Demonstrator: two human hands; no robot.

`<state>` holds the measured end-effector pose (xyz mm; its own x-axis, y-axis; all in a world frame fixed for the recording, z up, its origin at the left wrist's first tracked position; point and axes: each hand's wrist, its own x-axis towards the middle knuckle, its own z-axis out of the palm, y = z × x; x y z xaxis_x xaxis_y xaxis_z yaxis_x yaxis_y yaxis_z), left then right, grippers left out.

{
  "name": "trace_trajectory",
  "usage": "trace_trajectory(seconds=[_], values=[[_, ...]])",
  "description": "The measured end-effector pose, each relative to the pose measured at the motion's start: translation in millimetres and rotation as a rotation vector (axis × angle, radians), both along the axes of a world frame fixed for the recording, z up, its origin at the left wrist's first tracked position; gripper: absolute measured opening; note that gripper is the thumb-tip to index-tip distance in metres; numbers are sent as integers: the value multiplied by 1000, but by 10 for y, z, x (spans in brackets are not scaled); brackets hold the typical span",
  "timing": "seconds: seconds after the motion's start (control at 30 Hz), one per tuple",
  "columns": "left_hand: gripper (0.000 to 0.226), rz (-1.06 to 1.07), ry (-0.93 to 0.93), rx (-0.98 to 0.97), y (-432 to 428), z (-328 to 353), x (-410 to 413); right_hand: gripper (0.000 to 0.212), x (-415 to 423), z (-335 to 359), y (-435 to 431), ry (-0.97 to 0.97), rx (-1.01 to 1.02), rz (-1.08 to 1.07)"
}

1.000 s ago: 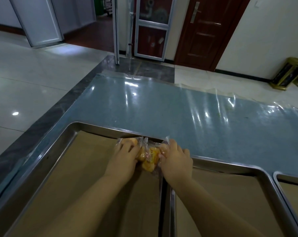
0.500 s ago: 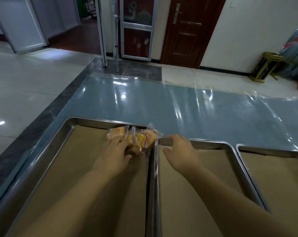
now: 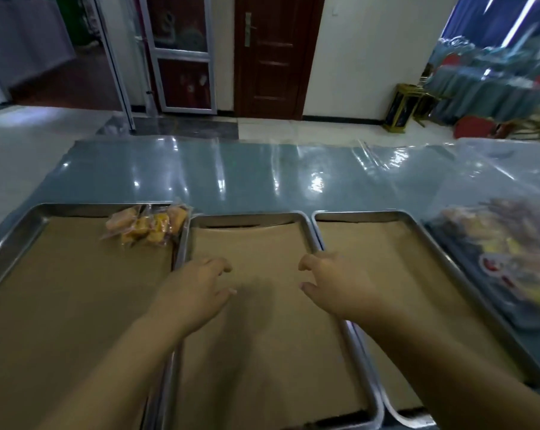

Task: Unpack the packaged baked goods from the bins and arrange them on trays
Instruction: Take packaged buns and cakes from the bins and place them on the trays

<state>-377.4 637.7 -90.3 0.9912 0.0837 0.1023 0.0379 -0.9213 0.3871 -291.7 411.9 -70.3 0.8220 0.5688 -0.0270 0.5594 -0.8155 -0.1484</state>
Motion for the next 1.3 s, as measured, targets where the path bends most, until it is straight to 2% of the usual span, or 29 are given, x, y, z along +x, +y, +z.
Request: trace_trajectory(seconds=[0.3, 0.57, 0.83, 0.97, 1.17, 1.23, 1.3], values=[[37, -107, -21, 56, -1843, 200, -103, 36, -245, 450, -1906, -89, -62, 8], [34, -215, -76, -24, -2744, 492, 113, 33, -100, 830, -3061, -172, -35, -60], [24, -289, -259, 41, -3345, 983, 719, 26, 493, 1121, -3786, -278, -8, -65], [30, -301, -255, 30, -3661, 1076, 1238, 27, 977, 1240, -4142, -245, 10, -101], [51, -363, -267, -2, -4266, 1223, 1937, 27, 1648, 1325, -4688, -203, 33, -223], [46, -400, -265, -5, -4473, 1293, 2125, 27, 1834, 1310, -4895, -184, 45, -257], [32, -436, -269, -16, -4680, 1358, 2294, 26, 2033, 1281, -5105, -160, 33, -282]])
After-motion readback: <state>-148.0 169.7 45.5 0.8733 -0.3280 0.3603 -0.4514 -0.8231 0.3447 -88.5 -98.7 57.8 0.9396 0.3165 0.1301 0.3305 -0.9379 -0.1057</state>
